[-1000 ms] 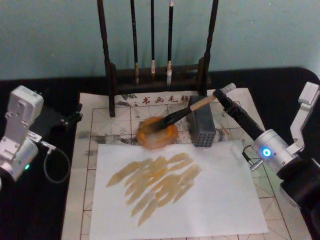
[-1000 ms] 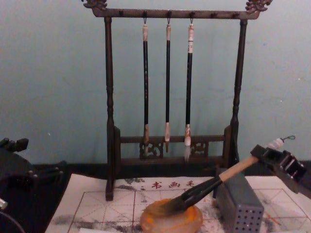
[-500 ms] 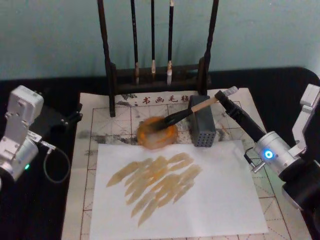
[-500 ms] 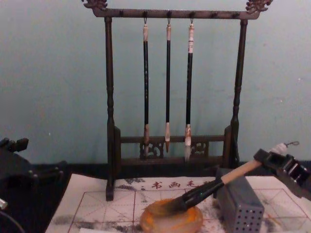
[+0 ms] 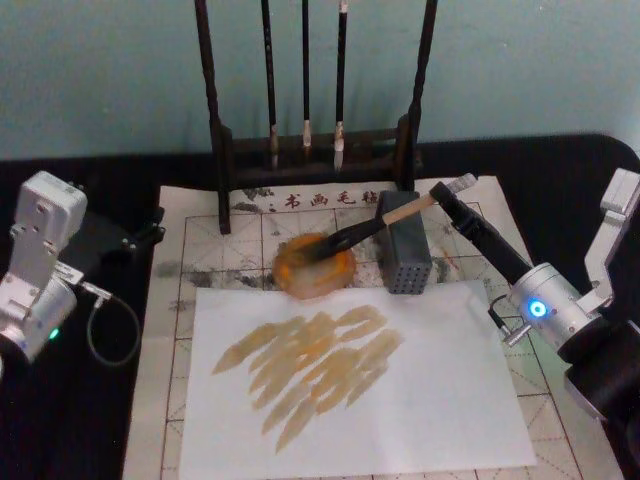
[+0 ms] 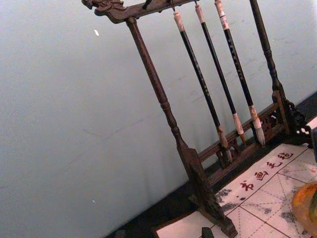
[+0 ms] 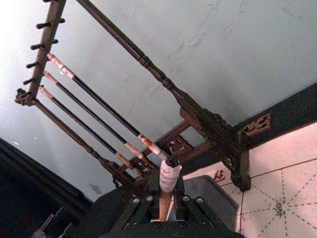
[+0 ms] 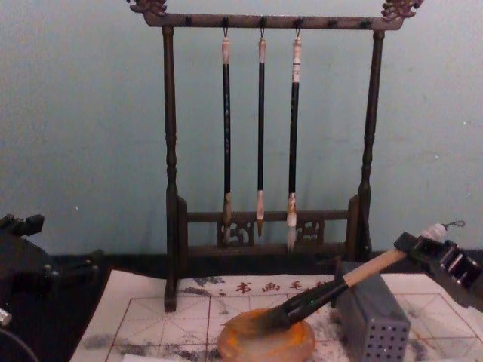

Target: Pick up the brush from the inkstone, write on the paper, then place the brush back to its original position.

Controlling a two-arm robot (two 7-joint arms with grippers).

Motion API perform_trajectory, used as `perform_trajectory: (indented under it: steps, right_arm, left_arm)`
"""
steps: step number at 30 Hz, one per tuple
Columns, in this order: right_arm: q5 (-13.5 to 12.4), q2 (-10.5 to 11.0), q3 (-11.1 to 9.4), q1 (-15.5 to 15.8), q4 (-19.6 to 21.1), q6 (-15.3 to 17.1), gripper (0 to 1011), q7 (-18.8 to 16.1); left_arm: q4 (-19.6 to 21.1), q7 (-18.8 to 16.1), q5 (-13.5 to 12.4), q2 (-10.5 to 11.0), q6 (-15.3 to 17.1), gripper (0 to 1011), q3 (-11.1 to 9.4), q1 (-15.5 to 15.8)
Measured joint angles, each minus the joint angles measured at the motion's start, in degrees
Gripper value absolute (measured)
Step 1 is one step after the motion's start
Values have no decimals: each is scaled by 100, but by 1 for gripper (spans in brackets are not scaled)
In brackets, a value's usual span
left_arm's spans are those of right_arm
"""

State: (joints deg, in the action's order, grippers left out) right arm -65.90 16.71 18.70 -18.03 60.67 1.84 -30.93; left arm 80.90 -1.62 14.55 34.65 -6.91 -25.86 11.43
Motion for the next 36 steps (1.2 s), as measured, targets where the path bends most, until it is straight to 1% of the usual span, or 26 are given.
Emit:
perform_trajectory:
  steps: [15, 17, 18, 19, 20, 21, 22, 24, 25, 28, 29, 30, 34, 35, 36]
  right_arm:
    - [5, -3, 6, -6, -8, -14, 185, -7]
    - [9, -3, 6, -6, -11, -14, 200, -5]
    - [12, -3, 6, -6, -11, -14, 243, -5]
    - [12, -3, 7, -6, -11, -14, 260, -5]
    - [12, -3, 6, -6, -11, -14, 309, -5]
    - [12, -3, 7, -6, -11, -14, 309, -5]
    - [12, -3, 6, -6, -11, -14, 346, -5]
    - [13, -3, 6, -6, -11, -15, 384, -5]
    - [12, -3, 6, -6, -11, -16, 445, -6]
    - [12, -3, 5, -6, -11, -17, 502, -7]
    - [12, -3, 5, -6, -11, -18, 564, -7]
    - [12, -3, 5, -6, -11, -18, 585, -8]
    - [11, -3, 5, -6, -11, -19, 722, -10]
    - [12, -3, 5, -6, -11, -19, 739, -10]
    - [12, -3, 5, -6, -11, -19, 780, -10]
  left_arm:
    - [0, 0, 0, 0, 0, 1001, 0, 0]
    - [0, 0, 0, 0, 0, 1001, 0, 0]
    - [0, 0, 0, 0, 0, 1001, 0, 0]
    - [0, 0, 0, 0, 0, 1001, 0, 0]
    - [0, 0, 0, 0, 0, 1001, 0, 0]
    - [0, 0, 0, 0, 0, 1001, 0, 0]
    - [0, 0, 0, 0, 0, 1001, 0, 0]
    - [0, 0, 0, 0, 0, 1001, 0, 0]
    - [0, 0, 0, 0, 0, 1001, 0, 0]
    - [0, 0, 0, 0, 0, 1001, 0, 0]
    - [0, 0, 0, 0, 0, 1001, 0, 0]
    - [0, 0, 0, 0, 0, 1001, 0, 0]
    - [0, 0, 0, 0, 0, 1001, 0, 0]
    - [0, 0, 0, 0, 0, 1001, 0, 1]
    - [0, 0, 0, 0, 0, 1001, 0, 0]
